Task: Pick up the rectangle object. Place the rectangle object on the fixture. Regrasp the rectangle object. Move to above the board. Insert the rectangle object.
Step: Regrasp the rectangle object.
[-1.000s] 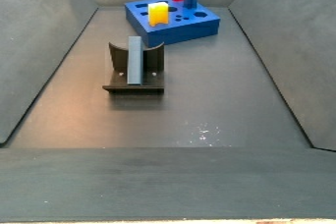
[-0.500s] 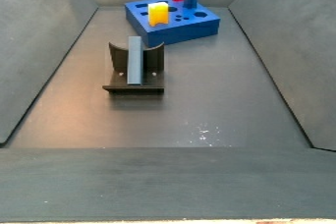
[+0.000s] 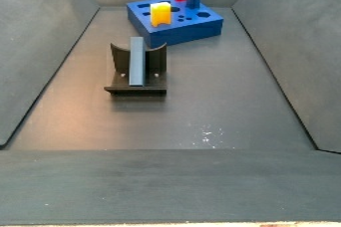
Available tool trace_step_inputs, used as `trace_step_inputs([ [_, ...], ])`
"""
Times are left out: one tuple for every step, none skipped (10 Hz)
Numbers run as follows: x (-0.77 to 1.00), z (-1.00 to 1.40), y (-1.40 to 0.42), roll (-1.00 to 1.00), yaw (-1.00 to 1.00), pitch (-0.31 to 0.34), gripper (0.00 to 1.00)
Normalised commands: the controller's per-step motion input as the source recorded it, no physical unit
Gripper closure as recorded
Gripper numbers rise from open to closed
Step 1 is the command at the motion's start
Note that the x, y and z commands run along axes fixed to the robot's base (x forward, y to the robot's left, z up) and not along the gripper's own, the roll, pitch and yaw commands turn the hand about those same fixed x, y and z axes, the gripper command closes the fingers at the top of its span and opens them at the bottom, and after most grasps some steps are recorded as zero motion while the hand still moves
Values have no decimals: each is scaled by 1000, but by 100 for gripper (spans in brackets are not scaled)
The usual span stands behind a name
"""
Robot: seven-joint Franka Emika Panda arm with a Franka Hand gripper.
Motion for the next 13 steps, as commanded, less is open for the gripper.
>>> trace_step_inputs([
  [-19,10,-23,1000,27,-73,0],
  [-17,9,-21,1000,26,-71,0],
  [-12,8,-23,1000,25,-68,0],
  [-4,7,-22,1000,24,-65,0],
  [5,-1,-24,1000,23,-61,0],
  [8,-3,-25,1000,22,-57,0],
  [14,-7,-28,1000,20,-49,0],
  [17,-8,-25,1000,21,-44,0],
  [17,-2,-31,1000,21,-37,0],
  [25,-5,-25,1000,22,-27,0],
  [30,-10,-26,1000,23,-20,0],
  [31,-14,-34,1000,25,-7,0],
  [39,-12,-34,1000,29,12,0],
])
